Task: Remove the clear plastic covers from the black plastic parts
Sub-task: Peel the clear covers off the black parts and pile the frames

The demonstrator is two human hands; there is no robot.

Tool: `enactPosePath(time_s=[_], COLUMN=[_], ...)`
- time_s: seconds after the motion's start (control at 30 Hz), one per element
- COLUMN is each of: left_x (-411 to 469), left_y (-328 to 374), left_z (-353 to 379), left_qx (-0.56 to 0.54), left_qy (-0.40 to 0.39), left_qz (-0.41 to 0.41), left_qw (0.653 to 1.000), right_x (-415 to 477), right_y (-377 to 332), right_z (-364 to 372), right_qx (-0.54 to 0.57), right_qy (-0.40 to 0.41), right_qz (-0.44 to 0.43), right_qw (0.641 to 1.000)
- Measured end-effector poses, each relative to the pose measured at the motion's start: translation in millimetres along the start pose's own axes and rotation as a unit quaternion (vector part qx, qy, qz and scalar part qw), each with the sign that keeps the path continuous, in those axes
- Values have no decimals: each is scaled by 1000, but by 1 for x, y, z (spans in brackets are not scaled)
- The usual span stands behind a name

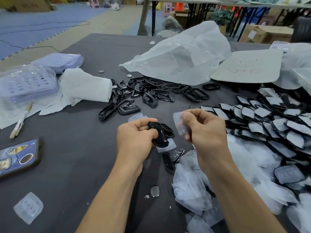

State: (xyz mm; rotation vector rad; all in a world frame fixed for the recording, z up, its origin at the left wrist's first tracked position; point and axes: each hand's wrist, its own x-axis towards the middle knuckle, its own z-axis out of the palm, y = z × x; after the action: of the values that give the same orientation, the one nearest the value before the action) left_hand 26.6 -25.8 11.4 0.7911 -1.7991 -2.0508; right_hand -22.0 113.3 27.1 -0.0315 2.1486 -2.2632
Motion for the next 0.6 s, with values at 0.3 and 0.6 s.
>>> enactPosePath(time_s=[0.3, 0.6], left_x=[-6, -7], left_y=[2, -2], left_z=[10, 12], left_qx=[15, 22], left_qy=[-62, -56], left_qz=[30, 41], left_qw=[998, 997], right_x=[-11, -9], right_y=[14, 18], right_z=[-1, -1], right_qx=[98, 46], right_qy=[-63, -79], right_qz=[35, 16], right_qw=[993, 996])
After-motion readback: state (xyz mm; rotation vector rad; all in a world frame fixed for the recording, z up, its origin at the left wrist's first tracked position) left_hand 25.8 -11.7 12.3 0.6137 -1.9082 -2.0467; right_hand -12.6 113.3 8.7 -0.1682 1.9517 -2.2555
